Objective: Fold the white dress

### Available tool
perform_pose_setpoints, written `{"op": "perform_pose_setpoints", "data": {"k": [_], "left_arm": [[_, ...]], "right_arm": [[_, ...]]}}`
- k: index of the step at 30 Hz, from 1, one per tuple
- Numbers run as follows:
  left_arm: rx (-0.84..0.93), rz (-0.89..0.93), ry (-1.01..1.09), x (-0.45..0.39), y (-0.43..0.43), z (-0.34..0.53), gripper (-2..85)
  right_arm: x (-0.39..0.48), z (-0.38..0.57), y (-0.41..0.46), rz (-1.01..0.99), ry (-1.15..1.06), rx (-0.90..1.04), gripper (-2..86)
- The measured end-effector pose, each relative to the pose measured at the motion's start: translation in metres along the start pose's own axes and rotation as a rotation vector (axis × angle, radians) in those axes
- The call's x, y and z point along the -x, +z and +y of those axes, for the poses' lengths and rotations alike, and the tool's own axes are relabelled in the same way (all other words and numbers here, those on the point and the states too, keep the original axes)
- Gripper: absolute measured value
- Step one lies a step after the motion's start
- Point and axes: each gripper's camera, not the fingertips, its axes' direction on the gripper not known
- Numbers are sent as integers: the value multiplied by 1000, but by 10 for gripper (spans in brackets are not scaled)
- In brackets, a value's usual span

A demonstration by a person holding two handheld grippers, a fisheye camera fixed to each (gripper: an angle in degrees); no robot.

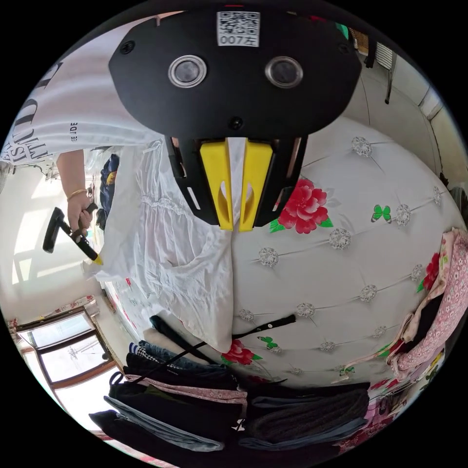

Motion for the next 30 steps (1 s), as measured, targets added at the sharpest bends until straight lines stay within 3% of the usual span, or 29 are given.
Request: {"op": "perform_pose_setpoints", "data": {"k": [2,5,7,16,21,25,28,30], "left_arm": [[-7,9,9,-11,-2,-3,6],[-9,5,29,-28,-7,-3,25],[-4,-2,39,-34,-11,2,36],[118,-55,86,-33,-42,83,87],[207,-51,118,-38,-58,146,122],[334,-100,151,-58,-43,174,134],[372,-327,273,-95,-37,185,92],[450,-428,447,-125,-32,190,7]], "right_arm": [[64,-13,65,0,-158,176,19],[105,-12,133,5,-189,348,30],[115,-9,140,-15,-150,345,36],[58,86,19,-122,279,156,79],[45,196,-24,-33,450,267,105],[66,251,-34,-123,499,323,108],[86,260,-14,-146,445,423,90],[93,258,-10,-73,416,449,61]]}}
